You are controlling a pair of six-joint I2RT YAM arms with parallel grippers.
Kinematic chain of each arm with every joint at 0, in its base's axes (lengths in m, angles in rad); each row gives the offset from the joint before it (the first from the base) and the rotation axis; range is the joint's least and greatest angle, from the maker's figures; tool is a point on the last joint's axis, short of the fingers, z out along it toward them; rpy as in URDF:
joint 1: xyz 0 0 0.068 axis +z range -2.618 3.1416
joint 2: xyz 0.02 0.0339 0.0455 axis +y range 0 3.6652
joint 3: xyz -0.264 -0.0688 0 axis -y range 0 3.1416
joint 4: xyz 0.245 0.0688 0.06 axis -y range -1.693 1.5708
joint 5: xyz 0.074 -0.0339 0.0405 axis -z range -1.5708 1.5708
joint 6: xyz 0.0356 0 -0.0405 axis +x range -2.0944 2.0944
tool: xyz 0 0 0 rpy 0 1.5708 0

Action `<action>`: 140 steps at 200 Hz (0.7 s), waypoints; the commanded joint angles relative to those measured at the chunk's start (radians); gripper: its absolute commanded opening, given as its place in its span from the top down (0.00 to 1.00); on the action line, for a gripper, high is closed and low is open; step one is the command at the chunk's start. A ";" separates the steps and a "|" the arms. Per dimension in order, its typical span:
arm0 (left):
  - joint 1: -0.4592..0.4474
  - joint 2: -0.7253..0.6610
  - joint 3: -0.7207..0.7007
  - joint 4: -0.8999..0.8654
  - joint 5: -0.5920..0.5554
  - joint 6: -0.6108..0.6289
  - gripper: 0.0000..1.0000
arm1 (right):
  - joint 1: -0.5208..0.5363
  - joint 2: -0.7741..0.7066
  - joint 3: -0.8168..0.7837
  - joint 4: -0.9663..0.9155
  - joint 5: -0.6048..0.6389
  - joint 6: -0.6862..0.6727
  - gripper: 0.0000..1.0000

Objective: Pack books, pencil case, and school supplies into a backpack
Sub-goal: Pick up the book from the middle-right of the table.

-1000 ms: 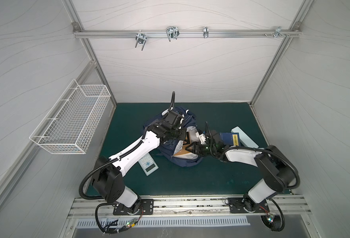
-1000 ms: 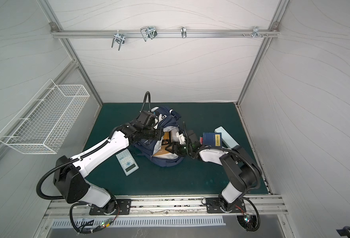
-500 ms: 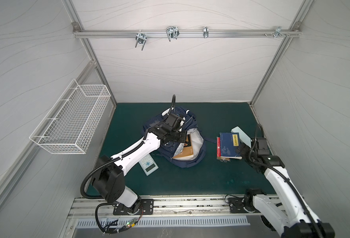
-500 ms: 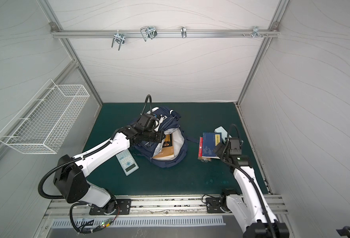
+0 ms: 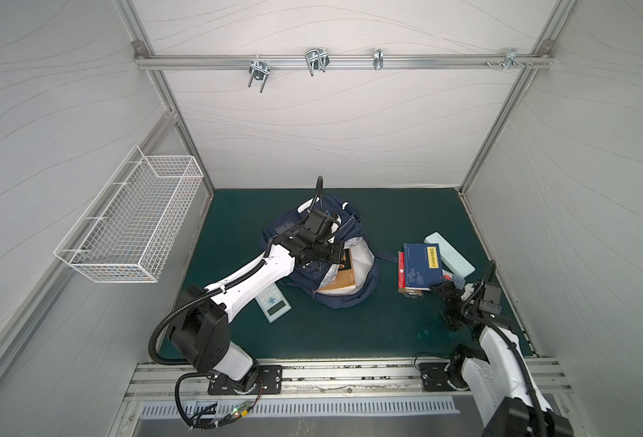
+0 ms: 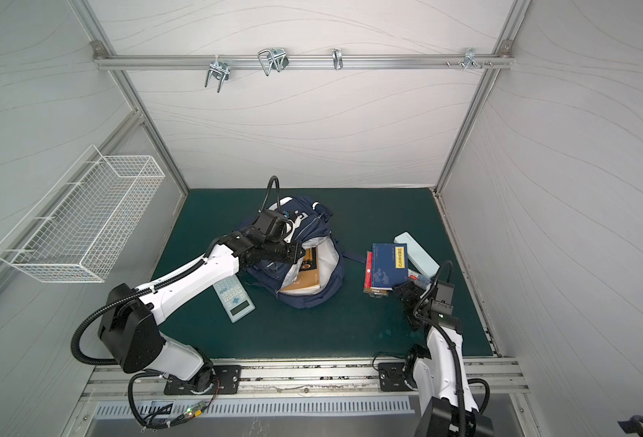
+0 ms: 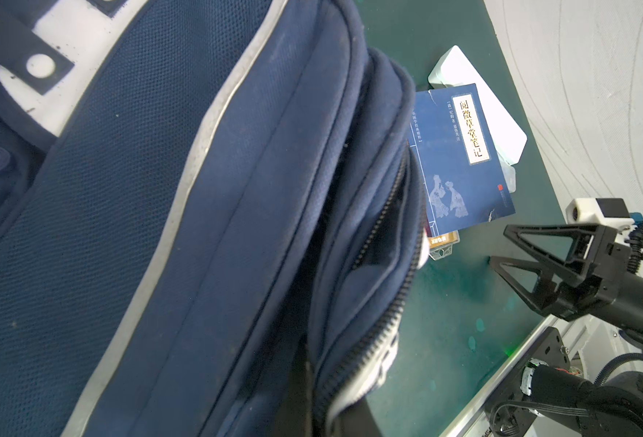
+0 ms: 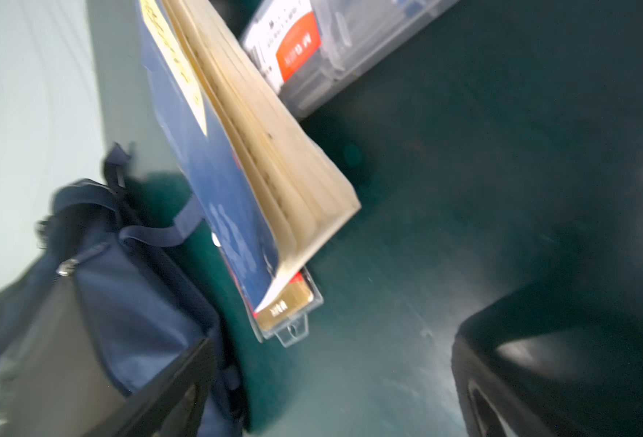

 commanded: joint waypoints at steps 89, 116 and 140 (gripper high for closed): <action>-0.013 -0.037 0.007 0.103 0.063 -0.005 1.00 | -0.064 0.401 -0.090 0.564 -0.119 0.100 0.15; -0.013 -0.042 0.004 0.108 0.065 -0.007 1.00 | -0.077 0.499 -0.083 0.652 -0.130 0.101 0.17; -0.013 -0.046 0.001 0.111 0.066 -0.007 1.00 | -0.087 0.594 -0.080 0.745 -0.159 0.108 0.22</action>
